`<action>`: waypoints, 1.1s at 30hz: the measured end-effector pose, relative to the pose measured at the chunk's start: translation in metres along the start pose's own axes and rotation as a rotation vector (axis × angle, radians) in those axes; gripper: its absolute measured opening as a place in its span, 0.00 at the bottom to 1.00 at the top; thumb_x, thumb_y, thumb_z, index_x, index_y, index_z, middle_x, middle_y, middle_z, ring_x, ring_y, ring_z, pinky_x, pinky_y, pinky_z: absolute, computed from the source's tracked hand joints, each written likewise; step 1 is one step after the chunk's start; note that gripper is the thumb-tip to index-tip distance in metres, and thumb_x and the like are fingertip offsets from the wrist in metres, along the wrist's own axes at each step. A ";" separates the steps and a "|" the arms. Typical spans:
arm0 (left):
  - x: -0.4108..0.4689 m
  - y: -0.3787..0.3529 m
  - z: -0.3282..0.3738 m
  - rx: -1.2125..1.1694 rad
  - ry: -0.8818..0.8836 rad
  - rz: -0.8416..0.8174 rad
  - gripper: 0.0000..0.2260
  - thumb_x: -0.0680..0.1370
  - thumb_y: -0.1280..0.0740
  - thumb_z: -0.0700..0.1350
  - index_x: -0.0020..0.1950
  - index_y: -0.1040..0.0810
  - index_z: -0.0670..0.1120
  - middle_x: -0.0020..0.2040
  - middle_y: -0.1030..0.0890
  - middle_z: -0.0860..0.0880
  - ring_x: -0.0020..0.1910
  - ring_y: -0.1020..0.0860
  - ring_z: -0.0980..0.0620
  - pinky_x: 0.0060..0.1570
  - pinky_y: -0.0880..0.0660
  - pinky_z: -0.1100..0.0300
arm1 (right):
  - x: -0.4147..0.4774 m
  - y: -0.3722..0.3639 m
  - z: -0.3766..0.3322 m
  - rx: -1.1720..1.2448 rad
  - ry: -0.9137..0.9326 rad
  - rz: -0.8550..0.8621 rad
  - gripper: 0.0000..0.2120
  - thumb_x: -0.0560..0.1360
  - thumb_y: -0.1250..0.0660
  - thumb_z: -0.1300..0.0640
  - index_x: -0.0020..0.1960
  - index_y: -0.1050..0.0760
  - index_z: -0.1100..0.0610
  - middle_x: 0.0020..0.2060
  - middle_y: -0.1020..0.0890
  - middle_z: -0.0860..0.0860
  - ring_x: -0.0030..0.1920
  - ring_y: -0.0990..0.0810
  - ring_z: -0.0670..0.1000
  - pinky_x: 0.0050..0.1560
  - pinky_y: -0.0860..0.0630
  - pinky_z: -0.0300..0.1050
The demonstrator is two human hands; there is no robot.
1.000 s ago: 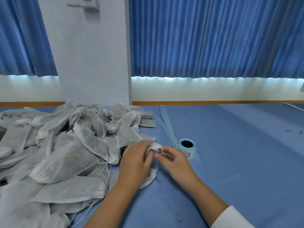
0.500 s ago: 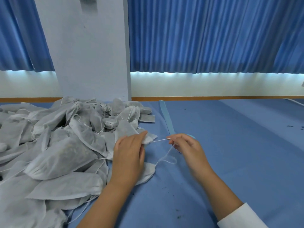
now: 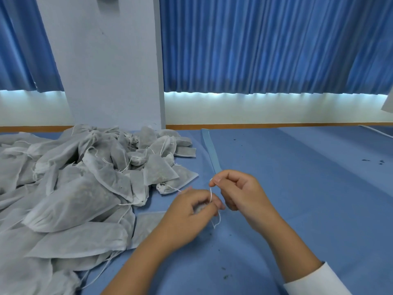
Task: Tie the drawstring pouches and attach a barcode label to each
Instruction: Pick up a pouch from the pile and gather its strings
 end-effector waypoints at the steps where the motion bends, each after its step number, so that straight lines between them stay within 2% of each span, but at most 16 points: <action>1: 0.000 0.000 0.001 -0.134 0.023 -0.008 0.09 0.74 0.35 0.49 0.36 0.18 0.58 0.39 0.17 0.56 0.41 0.21 0.58 0.58 0.26 0.50 | 0.000 0.002 0.001 0.001 0.016 0.033 0.08 0.75 0.33 0.52 0.38 0.18 0.49 0.21 0.34 0.44 0.24 0.39 0.46 0.25 0.39 0.36; 3: -0.001 0.002 0.004 -0.354 0.044 0.005 0.08 0.73 0.33 0.47 0.37 0.16 0.53 0.35 0.20 0.53 0.37 0.23 0.57 0.44 0.25 0.62 | 0.001 0.007 0.003 0.008 0.026 0.097 0.10 0.78 0.32 0.56 0.39 0.18 0.50 0.21 0.32 0.43 0.23 0.39 0.45 0.24 0.39 0.35; 6: -0.001 0.009 0.002 -0.567 0.088 0.096 0.11 0.78 0.33 0.37 0.47 0.12 0.50 0.38 0.19 0.51 0.40 0.22 0.58 0.44 0.25 0.70 | 0.002 0.007 0.006 -0.024 0.036 0.156 0.10 0.78 0.32 0.57 0.40 0.17 0.50 0.23 0.30 0.42 0.23 0.36 0.42 0.26 0.37 0.32; 8: -0.002 0.016 -0.003 -0.585 0.135 0.198 0.16 0.80 0.36 0.38 0.53 0.14 0.57 0.41 0.19 0.51 0.42 0.22 0.60 0.44 0.27 0.73 | 0.002 0.004 0.007 -0.112 0.060 0.191 0.08 0.77 0.30 0.55 0.40 0.17 0.50 0.23 0.33 0.44 0.25 0.37 0.43 0.28 0.38 0.32; 10: -0.002 0.020 -0.008 -0.498 0.181 0.271 0.17 0.81 0.35 0.41 0.56 0.17 0.64 0.42 0.22 0.50 0.41 0.25 0.59 0.42 0.28 0.75 | -0.002 -0.002 0.007 -0.352 0.141 0.160 0.08 0.77 0.31 0.53 0.40 0.20 0.46 0.23 0.35 0.43 0.26 0.36 0.44 0.29 0.39 0.34; 13: -0.001 0.025 -0.011 -0.163 0.116 0.292 0.22 0.81 0.36 0.37 0.61 0.24 0.66 0.43 0.26 0.51 0.36 0.29 0.63 0.43 0.32 0.75 | -0.014 -0.019 -0.001 -0.755 0.333 0.012 0.06 0.80 0.38 0.49 0.47 0.22 0.44 0.27 0.28 0.42 0.30 0.30 0.44 0.31 0.35 0.35; 15: -0.002 0.027 -0.009 0.013 0.040 0.274 0.22 0.80 0.37 0.35 0.59 0.25 0.64 0.47 0.25 0.53 0.38 0.28 0.66 0.47 0.32 0.75 | -0.020 -0.025 -0.010 -0.826 0.438 -0.024 0.09 0.80 0.41 0.48 0.50 0.22 0.46 0.30 0.25 0.42 0.31 0.30 0.42 0.32 0.34 0.36; 17: -0.002 0.025 -0.005 0.097 -0.007 0.231 0.15 0.79 0.34 0.38 0.53 0.20 0.61 0.49 0.23 0.54 0.44 0.26 0.67 0.48 0.33 0.75 | -0.024 -0.025 -0.017 -0.796 0.514 0.002 0.08 0.78 0.39 0.50 0.49 0.21 0.47 0.29 0.27 0.42 0.29 0.31 0.39 0.31 0.37 0.32; 18: -0.001 0.023 -0.005 0.116 -0.017 0.193 0.11 0.79 0.33 0.41 0.48 0.18 0.58 0.46 0.23 0.56 0.45 0.26 0.67 0.47 0.33 0.74 | -0.025 -0.023 -0.020 -0.757 0.536 0.024 0.06 0.77 0.37 0.52 0.48 0.21 0.48 0.28 0.29 0.40 0.28 0.31 0.37 0.32 0.38 0.30; 20: -0.001 0.016 -0.006 0.089 0.013 0.091 0.12 0.79 0.32 0.46 0.37 0.19 0.58 0.38 0.24 0.59 0.40 0.27 0.64 0.44 0.34 0.71 | -0.024 -0.015 -0.020 -0.647 0.506 0.065 0.04 0.75 0.33 0.56 0.43 0.20 0.51 0.26 0.31 0.41 0.28 0.32 0.39 0.32 0.39 0.29; 21: -0.001 0.013 -0.006 0.040 0.047 0.032 0.13 0.78 0.32 0.51 0.33 0.21 0.57 0.36 0.25 0.57 0.37 0.28 0.63 0.43 0.34 0.68 | -0.021 -0.009 -0.018 -0.584 0.459 0.076 0.04 0.74 0.32 0.56 0.41 0.20 0.52 0.25 0.32 0.45 0.27 0.33 0.42 0.32 0.38 0.33; 23: -0.002 0.008 -0.005 -0.086 0.109 -0.078 0.15 0.74 0.36 0.59 0.30 0.23 0.54 0.35 0.25 0.49 0.38 0.28 0.57 0.44 0.33 0.62 | -0.014 0.002 -0.013 -0.459 0.352 0.066 0.04 0.74 0.30 0.56 0.40 0.19 0.54 0.25 0.33 0.52 0.27 0.36 0.45 0.31 0.37 0.37; 26: -0.006 0.002 0.000 -0.317 0.159 -0.181 0.16 0.76 0.38 0.57 0.31 0.22 0.52 0.31 0.26 0.50 0.36 0.28 0.55 0.42 0.32 0.65 | -0.003 0.013 0.001 -0.301 0.126 0.045 0.06 0.75 0.28 0.58 0.41 0.18 0.59 0.25 0.33 0.50 0.28 0.35 0.45 0.32 0.35 0.35; 29: -0.005 -0.002 -0.001 -0.426 0.216 -0.109 0.15 0.78 0.38 0.55 0.38 0.17 0.51 0.28 0.29 0.52 0.32 0.30 0.55 0.40 0.33 0.64 | 0.001 0.011 0.016 -0.258 -0.048 0.061 0.01 0.75 0.28 0.58 0.44 0.18 0.54 0.35 0.21 0.49 0.37 0.23 0.50 0.42 0.26 0.41; 31: -0.005 -0.002 -0.004 -0.500 0.259 -0.041 0.14 0.82 0.37 0.51 0.41 0.15 0.51 0.27 0.31 0.52 0.30 0.33 0.55 0.38 0.34 0.62 | 0.001 0.013 0.019 -0.356 -0.035 0.167 0.06 0.74 0.27 0.57 0.48 0.21 0.49 0.44 0.20 0.46 0.47 0.21 0.45 0.50 0.27 0.37; 33: -0.004 -0.001 -0.005 -0.585 0.289 -0.002 0.15 0.82 0.39 0.47 0.43 0.15 0.48 0.27 0.33 0.52 0.29 0.33 0.55 0.34 0.34 0.65 | 0.000 0.021 0.012 -0.388 0.024 0.276 0.08 0.73 0.27 0.58 0.47 0.21 0.47 0.45 0.21 0.43 0.47 0.22 0.41 0.48 0.28 0.33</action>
Point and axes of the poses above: each hand's wrist, its own x-axis towards the middle knuckle, its own y-axis out of the back of the hand, z = x × y, the point moved 4 cm from there along x, towards the middle knuckle
